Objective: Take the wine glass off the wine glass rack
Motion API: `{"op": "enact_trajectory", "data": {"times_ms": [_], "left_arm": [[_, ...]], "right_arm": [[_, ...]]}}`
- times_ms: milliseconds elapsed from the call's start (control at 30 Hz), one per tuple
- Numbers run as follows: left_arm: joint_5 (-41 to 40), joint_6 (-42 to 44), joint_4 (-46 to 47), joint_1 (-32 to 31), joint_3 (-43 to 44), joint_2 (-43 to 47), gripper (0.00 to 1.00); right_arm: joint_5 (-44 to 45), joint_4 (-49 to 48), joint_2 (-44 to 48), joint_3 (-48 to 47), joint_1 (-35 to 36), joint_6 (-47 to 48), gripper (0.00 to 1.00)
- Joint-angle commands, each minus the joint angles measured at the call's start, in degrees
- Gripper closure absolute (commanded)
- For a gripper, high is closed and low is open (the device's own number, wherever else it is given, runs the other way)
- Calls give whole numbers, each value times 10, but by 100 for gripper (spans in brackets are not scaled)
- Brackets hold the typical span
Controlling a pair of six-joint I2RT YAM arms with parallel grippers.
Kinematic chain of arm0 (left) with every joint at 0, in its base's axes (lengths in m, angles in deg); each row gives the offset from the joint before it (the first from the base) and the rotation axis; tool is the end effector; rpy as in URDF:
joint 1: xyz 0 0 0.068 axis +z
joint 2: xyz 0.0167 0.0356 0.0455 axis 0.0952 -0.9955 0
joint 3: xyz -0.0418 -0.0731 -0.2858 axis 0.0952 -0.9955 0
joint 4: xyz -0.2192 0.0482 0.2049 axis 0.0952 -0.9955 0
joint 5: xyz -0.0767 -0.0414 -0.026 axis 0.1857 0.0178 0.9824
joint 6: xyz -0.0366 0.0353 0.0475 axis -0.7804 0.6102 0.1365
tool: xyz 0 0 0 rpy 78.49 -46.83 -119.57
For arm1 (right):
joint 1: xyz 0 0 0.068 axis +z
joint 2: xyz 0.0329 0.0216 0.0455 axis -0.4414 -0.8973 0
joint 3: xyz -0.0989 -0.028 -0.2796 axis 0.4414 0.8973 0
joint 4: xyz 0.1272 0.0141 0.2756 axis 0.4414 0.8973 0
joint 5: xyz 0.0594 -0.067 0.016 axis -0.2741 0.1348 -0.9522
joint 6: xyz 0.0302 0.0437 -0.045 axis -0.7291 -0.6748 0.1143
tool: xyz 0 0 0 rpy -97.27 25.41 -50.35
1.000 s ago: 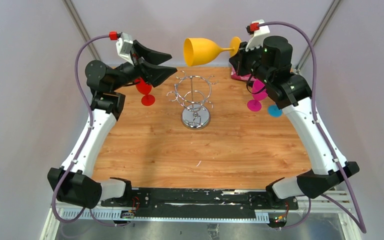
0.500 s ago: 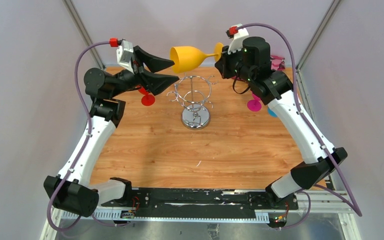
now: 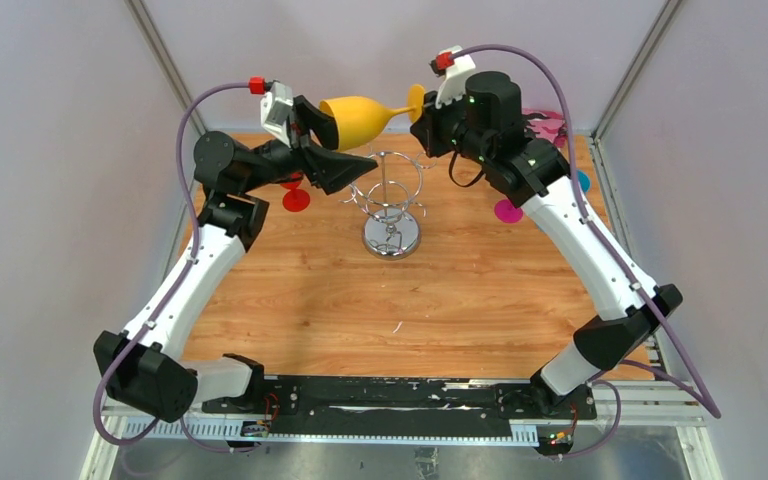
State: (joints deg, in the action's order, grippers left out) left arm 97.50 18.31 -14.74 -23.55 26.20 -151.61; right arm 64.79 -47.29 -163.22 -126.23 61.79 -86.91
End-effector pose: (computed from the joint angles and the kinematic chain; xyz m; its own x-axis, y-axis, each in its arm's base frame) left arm 0.2814 -0.1403 0.4954 -0.0561 -0.3020 -0.9517 0.9718 0.2023 -0.1215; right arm 0.3184 0.2319 0.5415 -0.1701 0.0051 -0.9854 -0.6123 0.7830 0.1098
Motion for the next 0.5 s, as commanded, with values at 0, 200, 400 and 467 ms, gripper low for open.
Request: {"op": "enact_trajectory", "data": {"times_ms": [0,200,400,467], "left_arm": [[-17,4,6,-17,8,-12,29],[-54,2,8,-18,-4,-22,70],[-86,-2,8,-18,-7,-30,100],[-92,-5,8,-18,-6,-32,100]], "right_arm": [[-13,-17,-11,-22,25,-3,100],[-3,-32,12,11,35,-6,100],[0,-33,35,29,39,-4,100],[0,-33,38,32,39,-3,100]]}}
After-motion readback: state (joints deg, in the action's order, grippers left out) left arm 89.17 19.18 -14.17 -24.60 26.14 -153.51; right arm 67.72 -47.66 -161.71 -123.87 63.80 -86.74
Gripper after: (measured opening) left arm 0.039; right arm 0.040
